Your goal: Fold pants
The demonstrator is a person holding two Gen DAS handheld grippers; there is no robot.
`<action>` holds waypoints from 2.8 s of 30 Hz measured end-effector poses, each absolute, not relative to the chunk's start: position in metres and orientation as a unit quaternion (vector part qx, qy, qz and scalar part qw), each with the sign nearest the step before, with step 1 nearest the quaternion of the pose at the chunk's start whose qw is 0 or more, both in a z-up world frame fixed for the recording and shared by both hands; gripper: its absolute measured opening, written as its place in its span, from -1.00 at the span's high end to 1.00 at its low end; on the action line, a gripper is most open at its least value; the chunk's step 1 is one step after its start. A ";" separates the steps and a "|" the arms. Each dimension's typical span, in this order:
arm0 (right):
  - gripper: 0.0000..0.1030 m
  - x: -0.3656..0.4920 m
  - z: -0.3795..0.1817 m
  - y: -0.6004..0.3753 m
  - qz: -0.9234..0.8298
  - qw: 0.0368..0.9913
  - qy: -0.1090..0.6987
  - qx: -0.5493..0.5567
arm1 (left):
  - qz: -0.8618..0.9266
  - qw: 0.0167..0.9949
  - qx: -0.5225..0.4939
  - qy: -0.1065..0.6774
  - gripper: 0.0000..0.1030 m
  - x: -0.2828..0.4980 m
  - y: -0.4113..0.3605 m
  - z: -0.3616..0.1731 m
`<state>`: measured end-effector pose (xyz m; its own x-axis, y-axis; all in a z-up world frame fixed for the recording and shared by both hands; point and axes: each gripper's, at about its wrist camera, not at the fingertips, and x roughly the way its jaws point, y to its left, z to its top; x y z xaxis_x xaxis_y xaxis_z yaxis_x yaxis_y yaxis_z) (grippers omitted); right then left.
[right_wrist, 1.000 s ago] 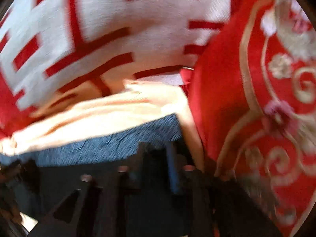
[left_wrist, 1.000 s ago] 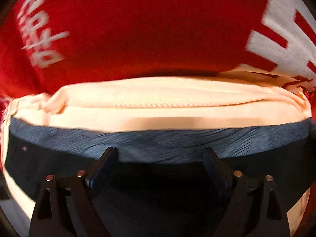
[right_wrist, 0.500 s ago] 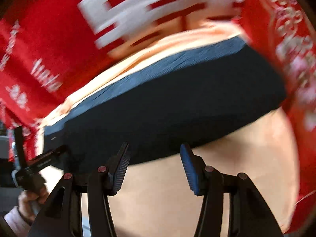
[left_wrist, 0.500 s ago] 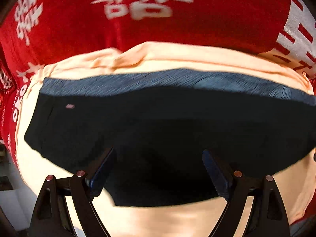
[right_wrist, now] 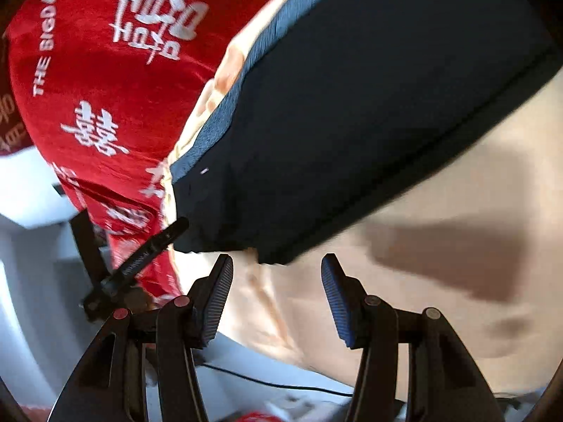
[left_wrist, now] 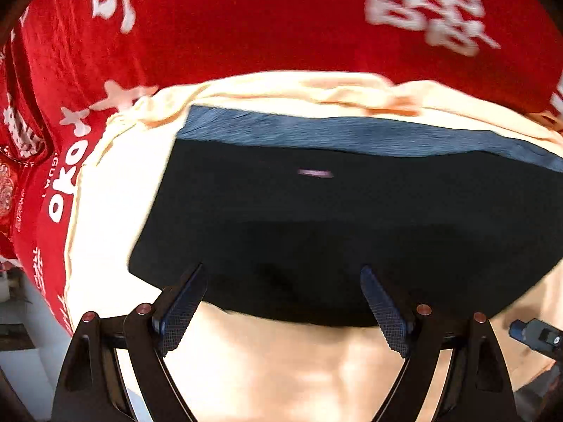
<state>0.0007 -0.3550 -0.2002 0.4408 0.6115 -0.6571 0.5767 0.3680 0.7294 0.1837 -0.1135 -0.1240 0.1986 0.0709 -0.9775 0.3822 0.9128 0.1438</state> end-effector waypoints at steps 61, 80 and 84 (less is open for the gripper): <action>0.09 0.036 -0.139 -0.579 -0.189 0.747 0.574 0.277 | -0.135 0.767 0.111 0.617 -1.00 0.214 -0.226 -0.160; 0.09 -0.066 -0.140 -0.546 -0.221 0.740 0.555 0.311 | -0.168 0.753 0.177 0.611 -1.00 0.105 -0.268 -0.175; 0.08 -0.116 -0.139 -0.621 -0.326 0.703 0.514 0.368 | -0.163 0.756 0.183 0.607 -1.00 0.103 -0.269 -0.174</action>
